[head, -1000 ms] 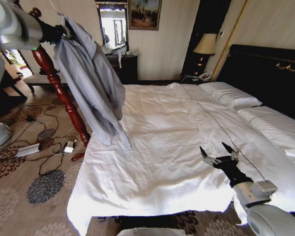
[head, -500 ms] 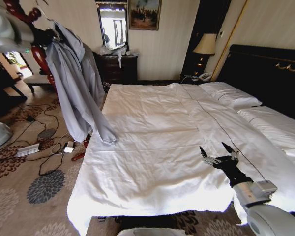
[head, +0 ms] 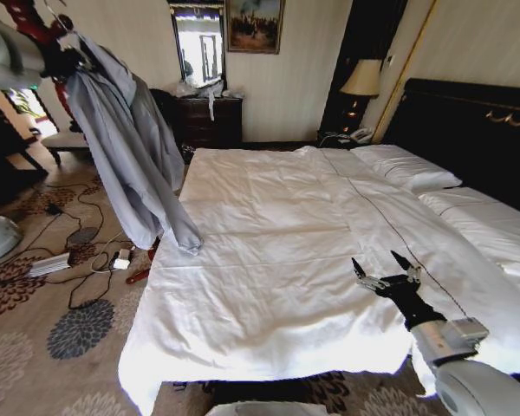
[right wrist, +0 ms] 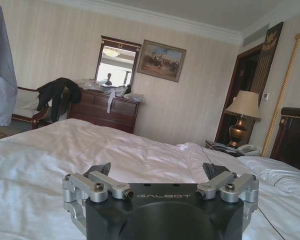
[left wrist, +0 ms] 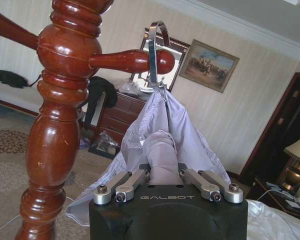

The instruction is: Pick up the clothes from the bed and hang them on the clothes hanger.

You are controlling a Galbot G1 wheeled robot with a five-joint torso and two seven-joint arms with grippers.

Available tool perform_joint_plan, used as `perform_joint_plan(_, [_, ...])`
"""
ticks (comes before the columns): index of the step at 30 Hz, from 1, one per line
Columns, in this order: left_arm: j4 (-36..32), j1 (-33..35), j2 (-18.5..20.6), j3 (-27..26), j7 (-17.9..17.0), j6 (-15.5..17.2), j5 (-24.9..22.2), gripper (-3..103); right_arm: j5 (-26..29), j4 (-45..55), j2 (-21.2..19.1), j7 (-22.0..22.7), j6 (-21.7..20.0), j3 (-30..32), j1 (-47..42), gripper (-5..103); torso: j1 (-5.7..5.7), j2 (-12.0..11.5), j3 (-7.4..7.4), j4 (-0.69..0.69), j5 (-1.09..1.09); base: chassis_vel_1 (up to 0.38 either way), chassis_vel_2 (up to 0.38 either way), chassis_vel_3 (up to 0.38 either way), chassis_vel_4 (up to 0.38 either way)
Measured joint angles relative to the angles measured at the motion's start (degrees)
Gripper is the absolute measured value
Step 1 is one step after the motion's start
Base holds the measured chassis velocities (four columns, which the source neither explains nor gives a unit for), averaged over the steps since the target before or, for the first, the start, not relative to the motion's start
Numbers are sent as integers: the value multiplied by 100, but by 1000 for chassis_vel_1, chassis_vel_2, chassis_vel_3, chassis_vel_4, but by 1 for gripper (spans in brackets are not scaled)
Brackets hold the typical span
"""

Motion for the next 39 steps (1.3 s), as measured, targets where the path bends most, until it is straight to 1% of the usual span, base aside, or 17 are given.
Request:
perform_joint_plan(7, [14, 146, 57, -50, 28, -1, 66, 19, 0, 0, 0, 0, 0, 0, 0, 100, 0, 0, 0, 0, 0, 0, 0, 0, 0])
perform_joint_plan(12, [8, 252, 90, -70, 114, -5, 124, 19, 0, 0, 0, 0, 0, 0, 0, 100, 0, 0, 0, -2, 2, 0, 0, 0, 0])
perform_joint_plan(14, [17, 280, 86, -102, 190, -8, 219, 19, 0, 0, 0, 0, 0, 0, 0, 100, 0, 0, 0, 0, 1, 0, 0, 0, 0])
perform_joint_plan(18, [27, 259, 62, -104, 208, -8, 250, 19, 0, 0, 0, 0, 0, 0, 0, 100, 0, 0, 0, 0, 0, 0, 0, 0, 0])
perform_joint_plan(28, [-121, 307, 62, -86, 166, -10, 280, 19, 0, 0, 0, 0, 0, 0, 0, 100, 0, 0, 0, 0, 1, 0, 0, 0, 0])
perform_joint_plan(30, [-194, 329, 78, -107, 86, -10, 275, 19, 0, 0, 0, 0, 0, 0, 0, 100, 0, 0, 0, 0, 1, 0, 0, 0, 0])
perform_joint_plan(39, [-279, 358, 109, -138, -49, -10, 186, 19, 0, 0, 0, 0, 0, 0, 0, 100, 0, 0, 0, -1, 1, 0, 0, 0, 0])
